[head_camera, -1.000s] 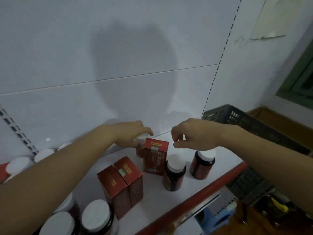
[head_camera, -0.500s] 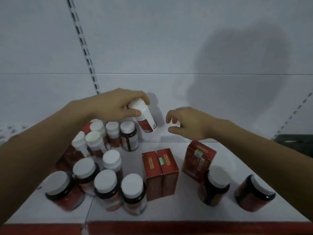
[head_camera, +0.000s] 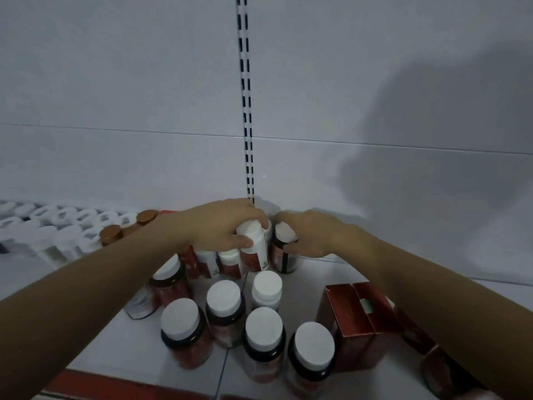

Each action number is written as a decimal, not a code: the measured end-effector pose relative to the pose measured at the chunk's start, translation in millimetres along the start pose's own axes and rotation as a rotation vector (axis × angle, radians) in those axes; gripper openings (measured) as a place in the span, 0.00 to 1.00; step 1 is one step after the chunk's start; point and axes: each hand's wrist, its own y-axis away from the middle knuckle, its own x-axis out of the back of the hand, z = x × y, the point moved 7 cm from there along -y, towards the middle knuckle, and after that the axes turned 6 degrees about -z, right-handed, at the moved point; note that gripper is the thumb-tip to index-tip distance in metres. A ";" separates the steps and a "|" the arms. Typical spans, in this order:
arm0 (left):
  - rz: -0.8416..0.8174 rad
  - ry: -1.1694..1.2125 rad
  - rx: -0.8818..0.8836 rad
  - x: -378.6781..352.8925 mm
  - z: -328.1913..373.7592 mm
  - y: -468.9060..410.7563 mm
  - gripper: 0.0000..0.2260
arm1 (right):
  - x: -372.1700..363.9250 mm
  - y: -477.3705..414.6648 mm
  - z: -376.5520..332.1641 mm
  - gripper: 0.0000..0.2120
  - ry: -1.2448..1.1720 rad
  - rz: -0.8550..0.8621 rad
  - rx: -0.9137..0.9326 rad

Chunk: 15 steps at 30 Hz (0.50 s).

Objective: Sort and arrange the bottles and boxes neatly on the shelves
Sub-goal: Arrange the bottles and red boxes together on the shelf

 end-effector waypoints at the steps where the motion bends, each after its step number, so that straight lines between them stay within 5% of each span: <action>1: 0.014 0.003 0.007 -5.2 -3.9 -3.2 0.21 | 1.1 -1.6 2.1 0.28 0.016 0.021 -0.021; 5: 0.089 0.048 0.006 -18.3 -10.8 -14.4 0.17 | 10.1 -1.6 4.1 0.20 0.106 0.122 -0.066; 15: 0.105 -0.054 -0.220 -23.6 -15.4 -9.7 0.21 | 23.9 6.6 -15.0 0.25 0.176 0.160 -0.169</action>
